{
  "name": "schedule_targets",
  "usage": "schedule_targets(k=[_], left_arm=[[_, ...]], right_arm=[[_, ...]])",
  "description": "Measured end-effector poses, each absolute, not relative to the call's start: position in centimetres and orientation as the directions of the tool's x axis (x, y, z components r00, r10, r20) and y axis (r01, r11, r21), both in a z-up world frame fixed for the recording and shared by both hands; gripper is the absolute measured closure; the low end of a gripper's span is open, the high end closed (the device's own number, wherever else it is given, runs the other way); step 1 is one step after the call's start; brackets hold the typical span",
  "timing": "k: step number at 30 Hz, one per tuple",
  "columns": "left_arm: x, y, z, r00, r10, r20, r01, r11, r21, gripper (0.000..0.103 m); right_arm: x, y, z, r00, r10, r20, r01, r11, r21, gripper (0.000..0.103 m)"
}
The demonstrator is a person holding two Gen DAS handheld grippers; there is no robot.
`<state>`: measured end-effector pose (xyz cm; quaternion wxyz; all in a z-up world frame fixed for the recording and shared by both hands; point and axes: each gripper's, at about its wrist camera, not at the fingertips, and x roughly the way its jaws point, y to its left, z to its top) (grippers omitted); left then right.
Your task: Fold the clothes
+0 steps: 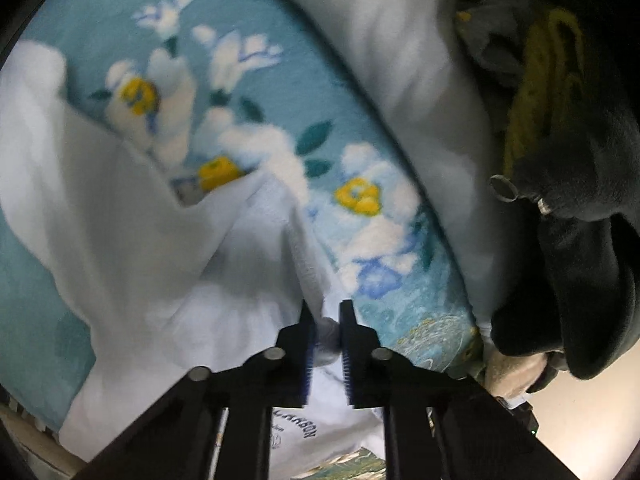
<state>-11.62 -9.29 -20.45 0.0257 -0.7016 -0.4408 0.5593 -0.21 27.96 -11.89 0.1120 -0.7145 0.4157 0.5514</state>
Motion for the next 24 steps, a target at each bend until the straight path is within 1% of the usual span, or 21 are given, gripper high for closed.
schedule_targets(k=[4, 6, 9, 11, 12, 13, 14, 15, 16, 18, 20, 23, 24], left_arm=[[-13.3, -9.1, -19.2, -0.100, 0.655, -0.749, 0.539, -0.596, -0.594, 0.094], [-13.9, -8.5, -19.4, -0.097, 0.646, -0.757, 0.521, -0.615, -0.592, 0.094], [-13.8, -8.0, -20.6, -0.096, 0.656, -0.748, 0.540, -0.597, -0.593, 0.093], [-13.5, -8.1, -21.6, -0.103, 0.671, -0.734, 0.570, -0.565, -0.596, 0.092], [-13.3, -8.3, -21.8, -0.111, 0.685, -0.720, 0.583, -0.541, -0.605, 0.089], [-13.1, -8.5, -22.1, -0.121, 0.699, -0.705, 0.596, -0.517, -0.614, 0.080], [-12.9, -8.9, -21.9, -0.139, 0.711, -0.689, 0.595, -0.496, -0.632, 0.074], [-12.7, -9.3, -21.7, -0.156, 0.723, -0.673, 0.594, -0.476, -0.649, 0.057], [-12.5, -9.6, -21.5, -0.174, 0.734, -0.657, 0.592, -0.455, -0.665, 0.049], [-11.6, -11.4, -19.9, -0.215, 0.734, -0.645, 0.547, -0.457, -0.702, 0.047], [-10.7, -13.1, -18.3, -0.255, 0.733, -0.631, 0.501, -0.458, -0.734, 0.044], [-7.5, -18.9, -16.4, -0.336, 0.622, -0.707, 0.511, -0.511, -0.691, 0.043], [-6.4, -21.2, -16.3, -0.358, 0.570, -0.740, 0.541, -0.519, -0.662, 0.043]], right_arm=[[-1.6, 28.8, -10.5, -0.040, -0.461, -0.887, -0.714, -0.607, 0.348, 0.101], [-2.9, 29.6, -10.0, -0.102, -0.452, -0.886, -0.710, -0.591, 0.382, 0.102], [-4.9, 29.7, -9.6, -0.119, -0.422, -0.899, -0.680, -0.625, 0.383, 0.102], [-6.1, 29.0, -9.6, -0.097, -0.404, -0.909, -0.648, -0.668, 0.366, 0.102], [-6.3, 28.7, -9.5, -0.094, -0.406, -0.909, -0.636, -0.678, 0.369, 0.102], [-6.6, 28.2, -9.3, -0.089, -0.404, -0.911, -0.613, -0.698, 0.370, 0.102], [-6.7, 27.7, -9.2, -0.085, -0.401, -0.912, -0.591, -0.717, 0.370, 0.102], [-6.7, 27.1, -9.0, -0.080, -0.404, -0.911, -0.563, -0.736, 0.376, 0.102], [-6.6, 26.7, -9.0, -0.078, -0.416, -0.906, -0.551, -0.739, 0.387, 0.101], [-6.3, 26.0, -9.0, -0.075, -0.439, -0.895, -0.527, -0.744, 0.409, 0.101], [-5.3, 25.5, -8.5, -0.069, -0.434, -0.898, -0.517, -0.754, 0.404, 0.101], [-4.0, 24.8, -7.7, -0.061, -0.424, -0.904, -0.503, -0.769, 0.395, 0.101], [-3.5, 24.5, -7.4, -0.059, -0.421, -0.905, -0.498, -0.774, 0.392, 0.101]])
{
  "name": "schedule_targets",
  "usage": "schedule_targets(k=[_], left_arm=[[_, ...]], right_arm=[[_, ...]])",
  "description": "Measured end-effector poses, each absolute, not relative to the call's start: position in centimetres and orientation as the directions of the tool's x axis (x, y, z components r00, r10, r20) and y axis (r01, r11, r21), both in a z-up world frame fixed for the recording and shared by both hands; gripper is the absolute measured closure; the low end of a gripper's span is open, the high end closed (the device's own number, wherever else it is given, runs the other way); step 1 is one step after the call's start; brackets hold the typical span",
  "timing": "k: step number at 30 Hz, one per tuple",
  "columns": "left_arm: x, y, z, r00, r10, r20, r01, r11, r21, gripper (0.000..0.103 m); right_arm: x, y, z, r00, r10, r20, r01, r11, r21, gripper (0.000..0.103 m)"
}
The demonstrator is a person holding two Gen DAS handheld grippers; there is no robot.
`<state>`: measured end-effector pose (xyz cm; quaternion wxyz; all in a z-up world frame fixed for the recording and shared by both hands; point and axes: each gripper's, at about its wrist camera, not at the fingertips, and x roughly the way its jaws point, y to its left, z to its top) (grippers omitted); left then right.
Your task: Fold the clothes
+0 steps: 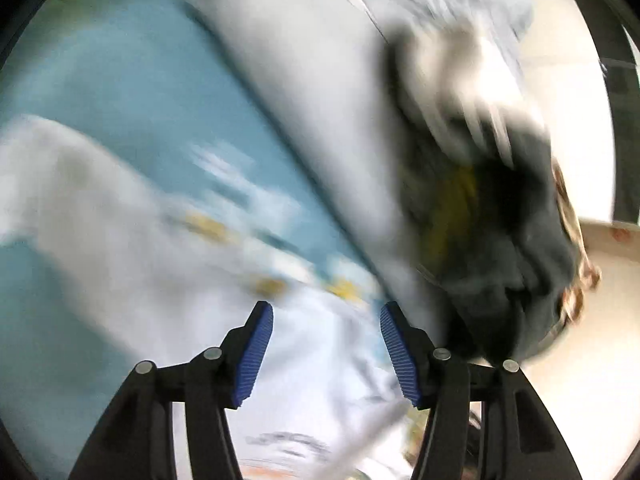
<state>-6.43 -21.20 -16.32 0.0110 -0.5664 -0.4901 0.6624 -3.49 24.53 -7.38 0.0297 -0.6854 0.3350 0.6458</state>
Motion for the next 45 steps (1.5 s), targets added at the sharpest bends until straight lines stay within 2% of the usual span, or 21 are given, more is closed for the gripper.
schedule_targets(k=[2, 5, 8, 11, 19, 20, 22, 23, 29, 37, 43, 45], left_arm=[[-2.7, -26.8, -16.9, -0.387, 0.442, -0.809, 0.650, -0.491, -0.579, 0.043], [2.9, -34.4, -19.5, -0.357, 0.313, -0.880, 0.814, -0.357, -0.458, 0.043], [6.3, -39.0, -22.2, -0.330, 0.275, -0.903, 0.881, -0.255, -0.399, 0.043], [6.7, -38.0, -24.1, -0.326, 0.286, -0.901, 0.892, -0.222, -0.393, 0.043], [3.8, -37.4, -25.7, -0.297, 0.279, -0.913, 0.833, -0.392, -0.391, 0.046], [3.5, -37.1, -25.6, -0.288, 0.270, -0.919, 0.822, -0.422, -0.382, 0.053], [2.9, -36.7, -25.2, -0.271, 0.254, -0.928, 0.800, -0.476, -0.364, 0.098], [2.7, -36.6, -25.0, -0.264, 0.248, -0.932, 0.789, -0.501, -0.356, 0.098], [2.0, -39.5, -21.1, -0.226, 0.023, -0.974, 0.743, -0.642, -0.188, 0.100], [-3.5, -42.5, -17.5, -0.236, 0.053, -0.970, 0.602, -0.776, -0.189, 0.099], [-3.6, -37.7, -11.8, -0.331, 0.241, -0.912, 0.487, -0.785, -0.384, 0.100], [-3.7, -33.8, -9.7, -0.337, 0.329, -0.882, 0.412, -0.791, -0.452, 0.100]], right_arm=[[-2.6, 24.1, -6.8, -0.053, -0.414, -0.909, -0.488, -0.783, 0.386, 0.101], [0.0, 25.9, -5.1, -0.043, -0.386, -0.922, -0.501, -0.790, 0.354, 0.101], [2.9, 27.1, -3.9, -0.030, -0.353, -0.935, -0.533, -0.786, 0.313, 0.101], [5.2, 28.3, -3.0, -0.012, -0.317, -0.948, -0.563, -0.782, 0.268, 0.100], [8.1, 28.2, 1.8, 0.004, -0.238, -0.971, -0.553, -0.810, 0.196, 0.100], [8.2, 27.9, 2.2, 0.006, -0.231, -0.973, -0.546, -0.816, 0.190, 0.100], [8.5, 27.4, 3.0, 0.008, -0.216, -0.976, -0.532, -0.828, 0.178, 0.100], [8.5, 27.0, 3.2, 0.008, -0.215, -0.977, -0.526, -0.832, 0.179, 0.100], [8.6, 24.6, 4.2, 0.007, -0.213, -0.977, -0.472, -0.862, 0.184, 0.100], [10.0, 23.5, 4.4, 0.011, -0.228, -0.974, -0.459, -0.866, 0.198, 0.100], [11.7, 25.2, 5.1, -0.017, -0.246, -0.969, -0.517, -0.828, 0.219, 0.100], [12.2, 25.9, 5.4, -0.032, -0.251, -0.967, -0.536, -0.813, 0.228, 0.100]])
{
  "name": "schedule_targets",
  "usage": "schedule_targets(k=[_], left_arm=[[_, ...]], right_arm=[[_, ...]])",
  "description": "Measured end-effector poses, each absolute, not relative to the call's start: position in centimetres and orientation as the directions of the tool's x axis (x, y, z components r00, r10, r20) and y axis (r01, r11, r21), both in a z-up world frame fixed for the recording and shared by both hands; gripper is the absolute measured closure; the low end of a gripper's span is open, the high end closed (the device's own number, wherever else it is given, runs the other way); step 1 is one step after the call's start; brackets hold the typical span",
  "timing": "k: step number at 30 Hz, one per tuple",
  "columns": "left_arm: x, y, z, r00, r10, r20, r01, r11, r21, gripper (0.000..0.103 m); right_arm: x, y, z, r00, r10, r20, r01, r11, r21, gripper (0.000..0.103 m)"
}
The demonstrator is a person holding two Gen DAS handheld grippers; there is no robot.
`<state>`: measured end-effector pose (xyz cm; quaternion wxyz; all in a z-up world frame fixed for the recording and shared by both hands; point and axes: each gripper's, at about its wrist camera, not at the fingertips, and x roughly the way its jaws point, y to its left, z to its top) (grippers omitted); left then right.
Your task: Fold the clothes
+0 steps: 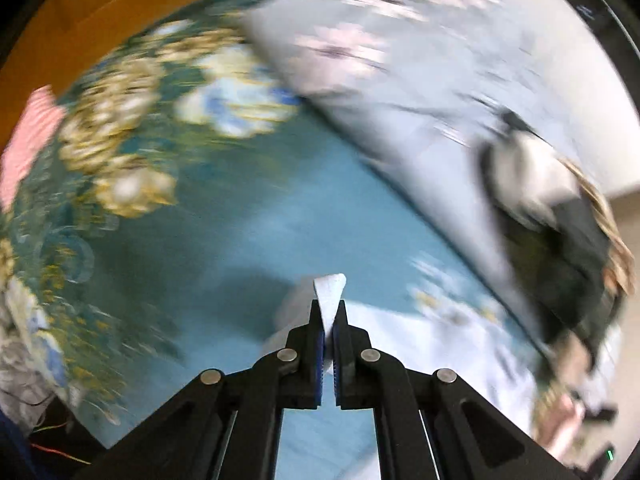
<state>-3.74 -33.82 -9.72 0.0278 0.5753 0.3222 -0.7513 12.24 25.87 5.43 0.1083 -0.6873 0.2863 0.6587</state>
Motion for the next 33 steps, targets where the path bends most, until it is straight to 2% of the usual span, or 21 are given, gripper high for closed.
schedule_targets(k=[4, 8, 12, 20, 29, 32, 33], left_arm=[[-4.7, -25.3, -7.0, -0.316, 0.500, -0.806, 0.284, -0.761, -0.584, 0.100], [-6.3, -15.5, -5.9, -0.250, 0.595, -0.764, 0.183, -0.746, -0.641, 0.100], [-6.2, -6.1, -5.1, -0.155, 0.621, -0.769, 0.086, -0.767, -0.636, 0.100], [-5.5, 8.7, -8.2, 0.012, 0.496, -0.868, -0.053, -0.867, -0.495, 0.100], [-5.7, 15.1, -12.8, 0.080, 0.393, -0.916, -0.065, -0.915, -0.399, 0.099], [-5.9, 15.6, -13.6, 0.094, 0.408, -0.908, -0.060, -0.908, -0.414, 0.088], [-5.9, 15.7, -13.6, 0.100, 0.422, -0.901, -0.060, -0.901, -0.429, 0.074]], right_arm=[[13.9, 27.5, 5.8, -0.068, -0.275, -0.959, -0.584, -0.768, 0.261, 0.100], [16.0, 29.7, 5.4, -0.097, -0.298, -0.950, -0.630, -0.720, 0.290, 0.100], [18.5, 32.5, 4.5, -0.123, -0.323, -0.938, -0.679, -0.663, 0.317, 0.100], [23.6, 38.2, 2.6, -0.179, -0.365, -0.914, -0.762, -0.535, 0.363, 0.100], [28.4, 45.3, 0.0, -0.220, -0.356, -0.908, -0.833, -0.415, 0.365, 0.100], [29.5, 47.2, -0.6, -0.218, -0.352, -0.910, -0.848, -0.394, 0.356, 0.100], [29.7, 47.6, -0.8, -0.217, -0.352, -0.910, -0.849, -0.392, 0.354, 0.099]])
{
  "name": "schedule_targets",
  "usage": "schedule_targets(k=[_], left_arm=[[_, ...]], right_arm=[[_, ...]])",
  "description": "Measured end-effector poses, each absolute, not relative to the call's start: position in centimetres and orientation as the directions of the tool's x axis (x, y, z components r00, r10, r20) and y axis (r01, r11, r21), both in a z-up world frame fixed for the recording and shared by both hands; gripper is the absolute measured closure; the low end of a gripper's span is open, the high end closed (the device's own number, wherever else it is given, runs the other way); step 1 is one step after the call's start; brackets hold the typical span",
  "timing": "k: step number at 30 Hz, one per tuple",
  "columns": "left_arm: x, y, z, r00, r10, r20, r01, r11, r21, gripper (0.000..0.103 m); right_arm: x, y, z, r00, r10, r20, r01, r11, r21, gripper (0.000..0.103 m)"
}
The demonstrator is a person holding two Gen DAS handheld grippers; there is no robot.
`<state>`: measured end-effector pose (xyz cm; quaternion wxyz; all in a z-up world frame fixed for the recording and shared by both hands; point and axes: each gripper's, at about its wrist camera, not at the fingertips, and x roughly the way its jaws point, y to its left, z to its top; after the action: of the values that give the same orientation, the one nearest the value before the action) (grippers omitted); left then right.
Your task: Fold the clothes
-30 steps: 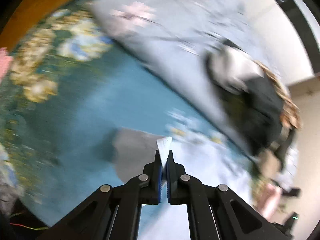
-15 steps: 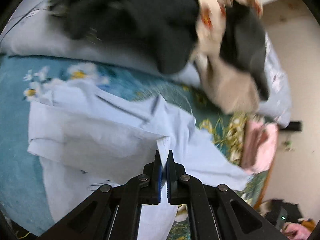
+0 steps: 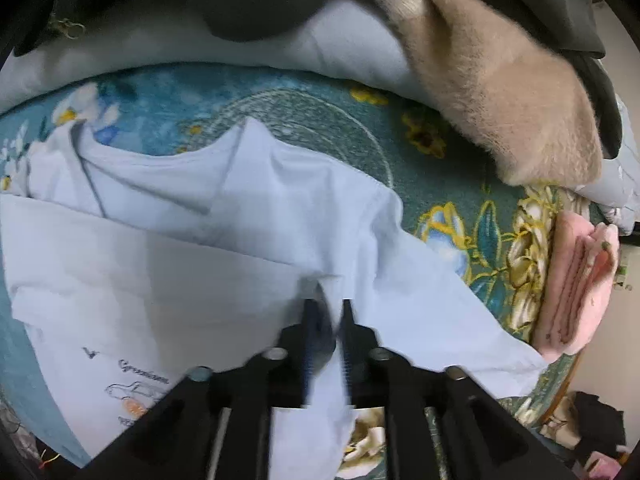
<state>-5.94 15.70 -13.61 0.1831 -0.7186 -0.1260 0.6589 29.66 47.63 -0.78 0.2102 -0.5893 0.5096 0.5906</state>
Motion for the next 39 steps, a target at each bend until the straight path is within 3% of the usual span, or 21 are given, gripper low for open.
schedule_targets(k=[1, 3, 4, 10, 13, 20, 24, 31, 33, 34, 39], left_arm=[[-5.9, 15.7, -13.6, 0.105, 0.441, -0.891, -0.060, -0.892, -0.448, 0.056], [-5.9, 15.3, -13.0, 0.107, 0.483, -0.869, -0.059, -0.869, -0.491, 0.046], [-5.9, 15.1, -12.7, 0.105, 0.501, -0.859, -0.059, -0.859, -0.508, 0.046], [-6.0, 6.2, -11.4, -0.014, 0.501, -0.865, 0.049, -0.864, -0.501, 0.044], [-6.1, 0.3, -11.6, -0.083, 0.462, -0.883, 0.143, -0.871, -0.469, 0.044], [-4.9, -11.2, -16.1, -0.051, 0.284, -0.957, 0.289, -0.914, -0.287, 0.044], [-4.7, -13.4, -18.4, -0.004, 0.217, -0.976, 0.287, -0.935, -0.209, 0.044], [-3.9, -15.3, -20.9, 0.043, 0.234, -0.971, 0.309, -0.928, -0.209, 0.044], [-3.6, -15.5, -21.3, 0.051, 0.233, -0.971, 0.296, -0.932, -0.208, 0.044], [-3.4, -15.5, -21.4, 0.055, 0.230, -0.972, 0.287, -0.936, -0.205, 0.044], [-2.8, -15.7, -22.1, 0.069, 0.220, -0.973, 0.275, -0.942, -0.193, 0.044]], right_arm=[[29.7, 47.9, -0.9, -0.214, -0.352, -0.911, -0.850, -0.393, 0.351, 0.098], [29.7, 48.4, -1.2, -0.207, -0.353, -0.912, -0.851, -0.394, 0.346, 0.088], [29.6, 48.6, -1.4, -0.204, -0.354, -0.913, -0.852, -0.395, 0.344, 0.084], [25.9, 46.1, -2.3, -0.179, -0.385, -0.905, -0.786, -0.498, 0.367, 0.084], [22.7, 43.0, -3.3, -0.146, -0.405, -0.903, -0.720, -0.582, 0.377, 0.084], [15.0, 35.8, -5.5, -0.061, -0.435, -0.899, -0.533, -0.747, 0.398, 0.084], [10.7, 31.7, -6.8, -0.011, -0.441, -0.897, -0.408, -0.817, 0.407, 0.084], [9.1, 29.5, -9.5, 0.062, -0.411, -0.909, -0.434, -0.832, 0.346, 0.084], [9.1, 28.9, -9.7, 0.082, -0.401, -0.912, -0.414, -0.846, 0.335, 0.087], [9.0, 28.5, -9.7, 0.091, -0.392, -0.915, -0.398, -0.857, 0.328, 0.099], [9.0, 29.6, -9.0, 0.089, -0.304, -0.948, -0.400, -0.883, 0.246, 0.103]])
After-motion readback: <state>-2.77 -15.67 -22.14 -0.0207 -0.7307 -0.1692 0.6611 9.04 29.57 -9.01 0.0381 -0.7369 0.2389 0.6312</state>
